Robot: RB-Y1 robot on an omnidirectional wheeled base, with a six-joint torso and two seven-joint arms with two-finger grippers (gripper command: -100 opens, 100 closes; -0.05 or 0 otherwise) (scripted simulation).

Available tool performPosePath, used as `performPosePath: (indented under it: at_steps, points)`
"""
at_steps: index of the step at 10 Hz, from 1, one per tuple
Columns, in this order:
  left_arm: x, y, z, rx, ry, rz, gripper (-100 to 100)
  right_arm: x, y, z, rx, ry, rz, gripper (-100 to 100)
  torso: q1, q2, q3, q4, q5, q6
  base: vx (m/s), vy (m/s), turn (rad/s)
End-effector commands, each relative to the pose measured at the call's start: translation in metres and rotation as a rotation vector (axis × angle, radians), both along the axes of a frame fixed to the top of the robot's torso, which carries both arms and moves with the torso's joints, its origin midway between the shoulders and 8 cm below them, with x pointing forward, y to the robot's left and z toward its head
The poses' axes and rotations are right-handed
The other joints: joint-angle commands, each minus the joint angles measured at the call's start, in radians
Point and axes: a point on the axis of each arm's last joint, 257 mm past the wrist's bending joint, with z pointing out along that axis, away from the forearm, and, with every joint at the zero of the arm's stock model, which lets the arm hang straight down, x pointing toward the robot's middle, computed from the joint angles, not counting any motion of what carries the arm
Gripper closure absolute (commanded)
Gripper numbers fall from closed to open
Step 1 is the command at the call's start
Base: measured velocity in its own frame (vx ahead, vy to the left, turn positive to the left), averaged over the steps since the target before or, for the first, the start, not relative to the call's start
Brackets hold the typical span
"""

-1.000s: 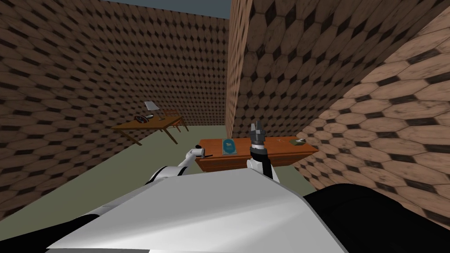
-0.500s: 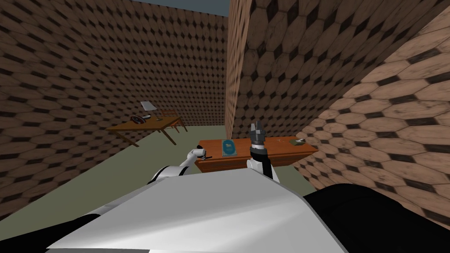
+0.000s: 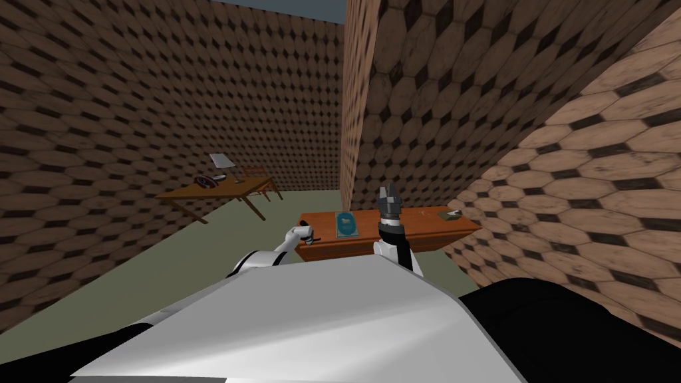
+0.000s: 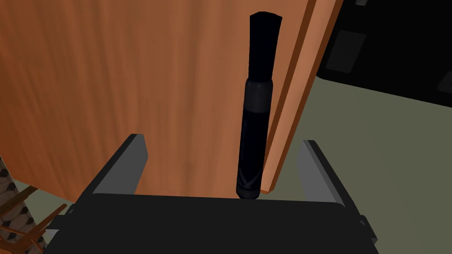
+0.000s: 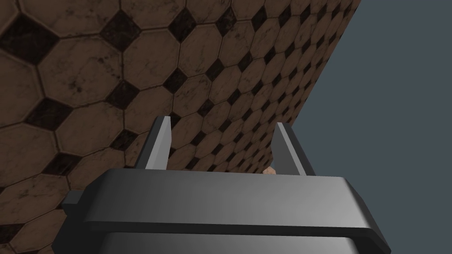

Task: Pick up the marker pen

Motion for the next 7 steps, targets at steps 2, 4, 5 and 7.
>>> performPosePath:
  at_steps: [2,4,5,7]
  points:
    - [-0.009,0.001,-0.008,0.002,0.023,0.001,-100,0.0,0.0,0.0,0.0,0.0,0.0,0,0.0,0.001,0.0,0.0,0.0,0.0,0.0,0.0,0.0]
    - [-0.006,0.001,-0.005,0.002,0.016,0.001,0,0.0,0.0,0.0,0.0,0.0,0.0,0,0.0,0.002,0.001,0.0,0.0,0.0,0.0,0.0,0.0]
    - [-0.02,0.035,-0.015,0.002,0.027,0.069,-100,0.0,0.0,0.0,0.0,0.0,0.0,0,0.0,0.001,0.001,0.0,0.0,0.0,-0.037,-0.01,-0.538]
    - [-0.017,0.032,-0.014,-0.013,0.021,0.078,-100,0.0,0.0,0.0,0.0,0.0,0.0,0,-0.001,0.004,0.002,0.001,0.0,0.0,-0.03,-0.011,-0.102]
